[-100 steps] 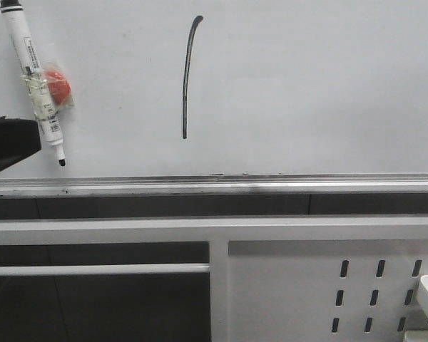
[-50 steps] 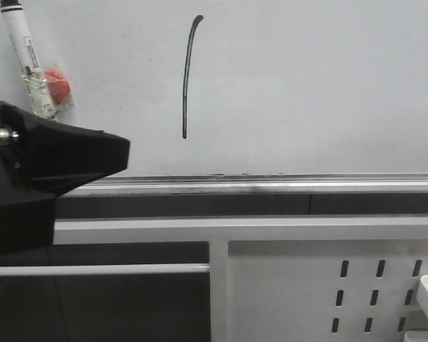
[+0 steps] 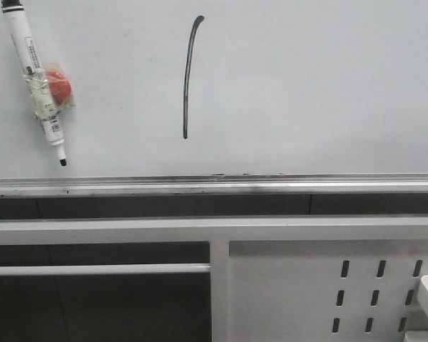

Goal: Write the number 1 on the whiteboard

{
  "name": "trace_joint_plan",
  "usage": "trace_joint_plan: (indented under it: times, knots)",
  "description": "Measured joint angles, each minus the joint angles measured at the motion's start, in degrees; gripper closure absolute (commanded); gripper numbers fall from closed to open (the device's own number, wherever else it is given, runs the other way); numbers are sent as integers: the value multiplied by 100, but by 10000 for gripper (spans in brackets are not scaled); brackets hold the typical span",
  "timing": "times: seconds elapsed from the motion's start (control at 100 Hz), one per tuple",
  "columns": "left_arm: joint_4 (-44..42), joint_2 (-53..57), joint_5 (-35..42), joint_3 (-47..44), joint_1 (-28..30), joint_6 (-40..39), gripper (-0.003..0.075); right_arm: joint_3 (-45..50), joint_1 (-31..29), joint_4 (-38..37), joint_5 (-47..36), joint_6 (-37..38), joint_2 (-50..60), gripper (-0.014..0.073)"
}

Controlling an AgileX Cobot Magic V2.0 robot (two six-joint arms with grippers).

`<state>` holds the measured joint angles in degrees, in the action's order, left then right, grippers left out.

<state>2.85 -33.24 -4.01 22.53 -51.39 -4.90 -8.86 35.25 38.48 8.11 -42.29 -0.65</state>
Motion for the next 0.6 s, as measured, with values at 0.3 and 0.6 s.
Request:
trace_joint_plan:
  times: [0.3, 0.6]
  knots:
    - [-248, 1061, -199, 0, -38, 10, 740, 0, 0, 0, 4, 0, 0, 663]
    - [-746, 1302, -282, -80, 357, 44, 740, 0, 0, 0, 4, 0, 0, 663]
